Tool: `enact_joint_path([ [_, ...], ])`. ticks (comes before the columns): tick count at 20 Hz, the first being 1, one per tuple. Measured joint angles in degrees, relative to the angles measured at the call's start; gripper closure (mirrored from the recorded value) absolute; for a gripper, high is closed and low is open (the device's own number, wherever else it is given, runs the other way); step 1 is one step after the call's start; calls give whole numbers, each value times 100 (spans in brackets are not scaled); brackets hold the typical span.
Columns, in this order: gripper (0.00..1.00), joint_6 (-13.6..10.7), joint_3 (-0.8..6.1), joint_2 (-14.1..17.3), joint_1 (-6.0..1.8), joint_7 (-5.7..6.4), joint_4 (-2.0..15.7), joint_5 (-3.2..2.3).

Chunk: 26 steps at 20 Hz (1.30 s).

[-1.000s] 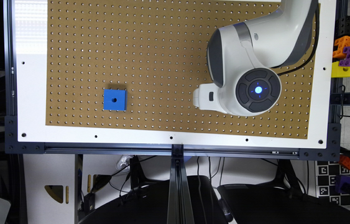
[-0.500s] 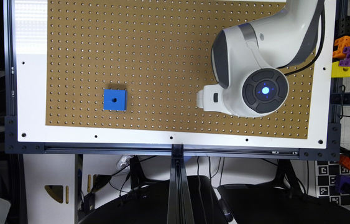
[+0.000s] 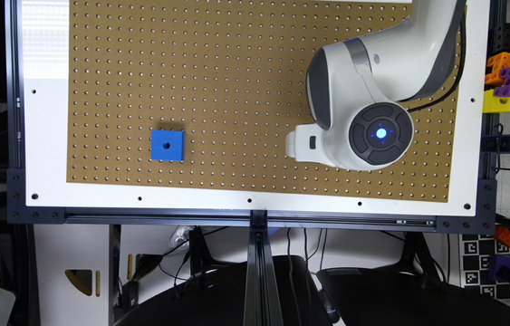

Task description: Pick up pink block.

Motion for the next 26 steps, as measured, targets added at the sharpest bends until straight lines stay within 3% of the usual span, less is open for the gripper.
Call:
enact_joint_path([
  [7,100,-45,-1,-51,-11,0,0,0],
  [22,100,-1235,-1,-1217,-13,4,-2,0],
  [26,100,-1342,-1,-1322,-13,6,-3,0],
])
